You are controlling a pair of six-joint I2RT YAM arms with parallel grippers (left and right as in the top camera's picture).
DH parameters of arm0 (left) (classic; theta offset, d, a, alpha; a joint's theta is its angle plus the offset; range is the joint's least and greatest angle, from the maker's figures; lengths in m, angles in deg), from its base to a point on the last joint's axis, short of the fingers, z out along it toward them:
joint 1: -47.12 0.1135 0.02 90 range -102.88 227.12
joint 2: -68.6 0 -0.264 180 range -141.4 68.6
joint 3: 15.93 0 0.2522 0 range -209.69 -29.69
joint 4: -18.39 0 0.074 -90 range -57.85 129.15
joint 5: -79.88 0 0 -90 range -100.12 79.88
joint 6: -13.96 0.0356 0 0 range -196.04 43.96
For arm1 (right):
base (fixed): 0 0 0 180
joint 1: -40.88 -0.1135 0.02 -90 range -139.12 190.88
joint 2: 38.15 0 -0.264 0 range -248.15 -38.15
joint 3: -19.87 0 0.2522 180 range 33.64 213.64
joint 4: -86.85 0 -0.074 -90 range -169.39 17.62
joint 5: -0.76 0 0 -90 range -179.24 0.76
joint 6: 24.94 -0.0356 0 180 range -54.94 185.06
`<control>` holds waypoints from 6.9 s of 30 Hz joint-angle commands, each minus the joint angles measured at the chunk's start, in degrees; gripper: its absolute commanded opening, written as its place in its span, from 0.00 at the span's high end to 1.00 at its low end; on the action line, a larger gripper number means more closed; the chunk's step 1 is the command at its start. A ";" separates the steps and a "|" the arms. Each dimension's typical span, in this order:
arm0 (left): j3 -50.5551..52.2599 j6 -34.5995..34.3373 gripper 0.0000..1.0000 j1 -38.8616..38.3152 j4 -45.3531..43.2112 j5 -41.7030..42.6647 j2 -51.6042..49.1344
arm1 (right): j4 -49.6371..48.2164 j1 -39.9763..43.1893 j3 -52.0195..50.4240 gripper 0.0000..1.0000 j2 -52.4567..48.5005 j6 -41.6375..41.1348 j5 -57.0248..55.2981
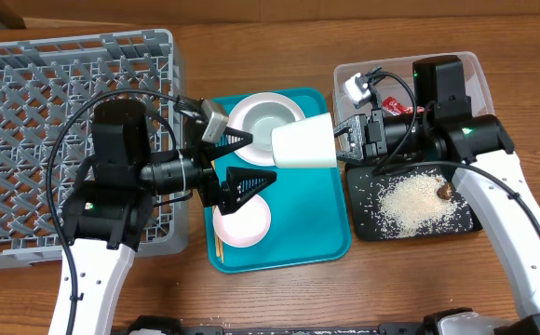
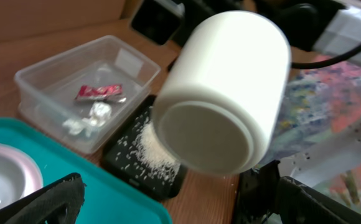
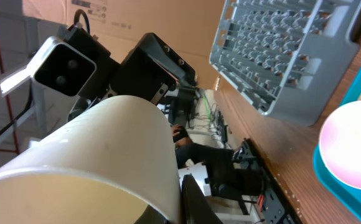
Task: Sort waste into correct bins and load items into the dishwasher
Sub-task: 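Raise the cup and pass it toward the left gripper, then close the left gripper on the cup and release the right gripper, then place the white cup upside down in the dish rack with left gripper, then reach the left gripper to the pink saucer on the teal tray, then carry the pink saucer into the dish rack with the left gripper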
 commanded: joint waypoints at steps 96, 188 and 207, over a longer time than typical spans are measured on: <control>-1.55 -10.25 0.53 38.88 20.35 -58.03 -21.29 | 27.61 7.93 0.50 0.32 5.49 10.27 -66.82; -27.36 12.44 0.96 22.10 22.99 -19.54 -31.54 | 28.89 7.93 0.44 0.00 5.31 10.25 -66.82; -27.36 12.72 0.96 39.52 7.10 7.21 -53.72 | 29.00 7.93 0.44 0.00 5.31 10.23 -66.82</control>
